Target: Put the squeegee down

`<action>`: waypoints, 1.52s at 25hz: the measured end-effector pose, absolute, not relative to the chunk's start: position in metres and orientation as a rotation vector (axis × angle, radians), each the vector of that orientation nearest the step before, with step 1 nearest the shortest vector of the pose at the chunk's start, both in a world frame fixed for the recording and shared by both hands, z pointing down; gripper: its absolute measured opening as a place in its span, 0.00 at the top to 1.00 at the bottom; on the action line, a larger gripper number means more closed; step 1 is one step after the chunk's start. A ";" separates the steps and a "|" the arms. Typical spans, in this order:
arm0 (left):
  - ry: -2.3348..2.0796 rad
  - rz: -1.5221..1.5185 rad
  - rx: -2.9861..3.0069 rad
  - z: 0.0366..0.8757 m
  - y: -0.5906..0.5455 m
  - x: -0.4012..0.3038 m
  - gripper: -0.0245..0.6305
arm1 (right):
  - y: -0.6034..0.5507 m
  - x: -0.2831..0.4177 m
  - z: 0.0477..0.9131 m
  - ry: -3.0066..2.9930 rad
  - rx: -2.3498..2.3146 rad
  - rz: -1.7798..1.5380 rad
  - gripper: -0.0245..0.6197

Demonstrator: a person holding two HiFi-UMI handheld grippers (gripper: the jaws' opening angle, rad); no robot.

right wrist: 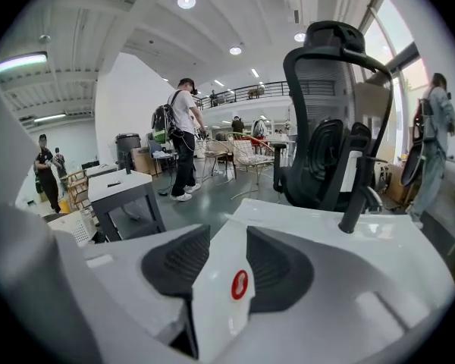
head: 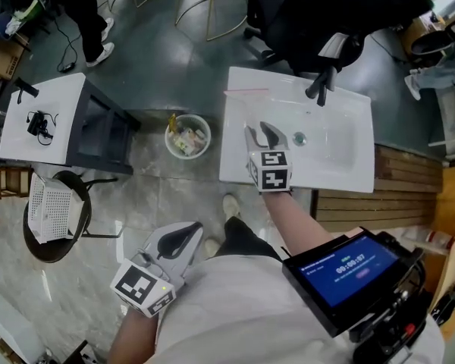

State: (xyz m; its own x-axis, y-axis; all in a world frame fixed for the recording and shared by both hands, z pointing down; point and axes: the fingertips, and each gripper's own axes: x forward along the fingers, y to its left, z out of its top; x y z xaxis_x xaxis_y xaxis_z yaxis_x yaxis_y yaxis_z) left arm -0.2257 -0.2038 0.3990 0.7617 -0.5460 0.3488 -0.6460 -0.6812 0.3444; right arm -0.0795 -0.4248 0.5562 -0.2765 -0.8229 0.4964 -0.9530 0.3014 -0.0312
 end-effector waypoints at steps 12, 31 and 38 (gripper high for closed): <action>-0.923 0.237 2.532 0.394 -0.133 -0.248 0.95 | -0.330 -0.094 0.519 -2.227 1.511 0.408 0.91; -0.918 0.215 2.552 0.404 -0.062 -0.271 0.95 | -0.205 -0.146 0.460 -2.321 1.306 0.192 0.96; -0.894 0.215 2.553 0.414 -0.043 -0.275 0.95 | -0.176 -0.160 0.457 -2.337 1.255 0.158 0.96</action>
